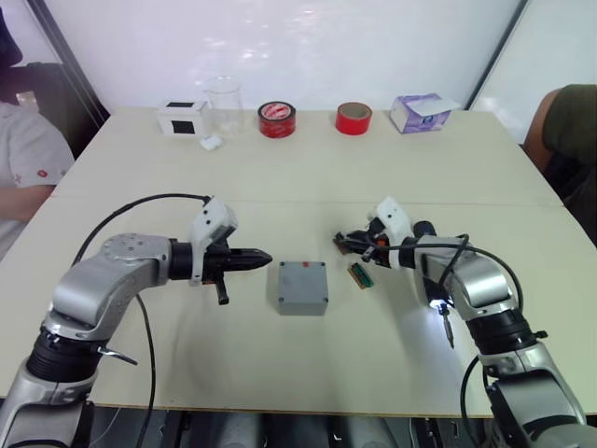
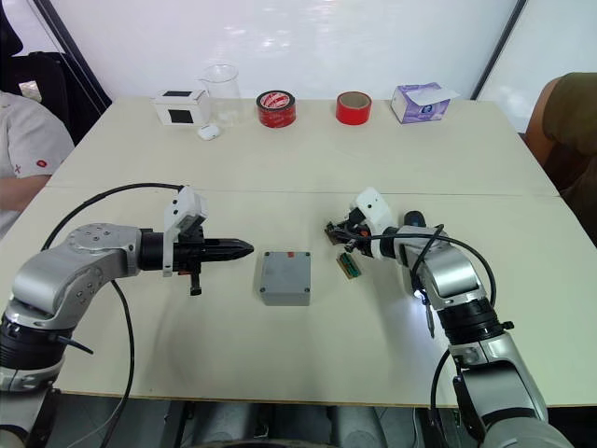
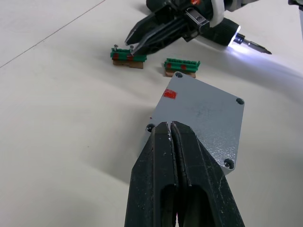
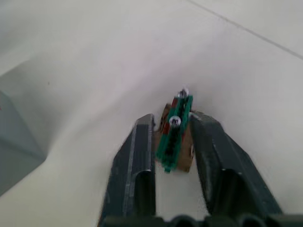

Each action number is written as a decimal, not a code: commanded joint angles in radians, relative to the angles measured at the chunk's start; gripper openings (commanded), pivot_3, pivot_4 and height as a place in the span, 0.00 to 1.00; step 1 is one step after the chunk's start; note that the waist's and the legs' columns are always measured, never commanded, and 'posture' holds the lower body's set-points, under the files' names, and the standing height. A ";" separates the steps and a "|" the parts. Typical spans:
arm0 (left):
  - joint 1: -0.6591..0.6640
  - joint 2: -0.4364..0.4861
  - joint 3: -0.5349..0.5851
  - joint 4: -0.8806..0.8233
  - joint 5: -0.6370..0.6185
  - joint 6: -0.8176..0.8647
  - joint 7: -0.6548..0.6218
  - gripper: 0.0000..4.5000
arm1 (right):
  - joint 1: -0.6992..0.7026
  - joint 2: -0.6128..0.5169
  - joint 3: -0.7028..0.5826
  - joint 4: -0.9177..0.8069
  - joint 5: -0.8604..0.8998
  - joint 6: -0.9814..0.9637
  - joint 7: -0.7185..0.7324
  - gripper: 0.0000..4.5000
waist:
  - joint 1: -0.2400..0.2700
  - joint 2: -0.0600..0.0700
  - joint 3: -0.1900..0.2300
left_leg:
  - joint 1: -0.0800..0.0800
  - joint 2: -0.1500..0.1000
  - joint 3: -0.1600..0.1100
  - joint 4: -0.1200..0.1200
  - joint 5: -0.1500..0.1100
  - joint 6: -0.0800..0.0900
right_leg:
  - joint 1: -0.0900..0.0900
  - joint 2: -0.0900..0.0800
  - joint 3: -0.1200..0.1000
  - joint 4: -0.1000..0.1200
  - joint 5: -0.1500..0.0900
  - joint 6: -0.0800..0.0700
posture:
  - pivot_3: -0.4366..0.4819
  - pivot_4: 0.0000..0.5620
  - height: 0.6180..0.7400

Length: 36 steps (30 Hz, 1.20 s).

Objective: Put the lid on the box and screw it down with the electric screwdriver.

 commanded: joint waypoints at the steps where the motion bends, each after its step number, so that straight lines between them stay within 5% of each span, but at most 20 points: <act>1: -0.006 0.007 0.013 -0.029 -0.011 -0.010 0.002 0.00 | -0.006 0.005 -0.022 -0.028 -0.007 -0.008 -0.001 0.27 | 0.000 0.000 0.000 | 0.000 0.000 0.000 0.000 0.000 0.000 | 0.000 0.000 0.000 0.000 0.000 0.000 | 0.48 0.27 1.00; 30: 0.001 0.008 -0.010 -0.007 0.006 -0.039 -0.010 0.00 | -0.017 0.031 -0.046 -0.016 -0.015 -0.008 -0.020 0.27 | 0.000 0.000 0.000 | 0.000 0.000 0.000 0.000 0.000 0.000 | 0.000 0.000 0.000 0.000 0.000 0.000 | 0.48 0.27 1.00; 34: 0.002 0.011 -0.013 -0.006 0.006 -0.043 -0.011 0.00 | -0.017 0.035 -0.051 -0.013 -0.020 -0.012 -0.022 0.01 | 0.000 0.000 0.000 | 0.000 0.000 0.000 0.000 0.000 0.000 | 0.000 0.000 0.000 0.000 0.000 0.000 | 0.48 0.27 1.00; 36: 0.005 0.011 -0.015 -0.008 0.007 -0.044 -0.010 0.00 | -0.017 0.037 -0.054 -0.011 -0.021 -0.013 -0.023 0.01 | 0.000 0.000 0.000 | 0.000 0.000 0.000 0.000 0.000 0.000 | 0.000 0.000 0.000 0.000 0.000 0.000 | 0.48 0.27 1.00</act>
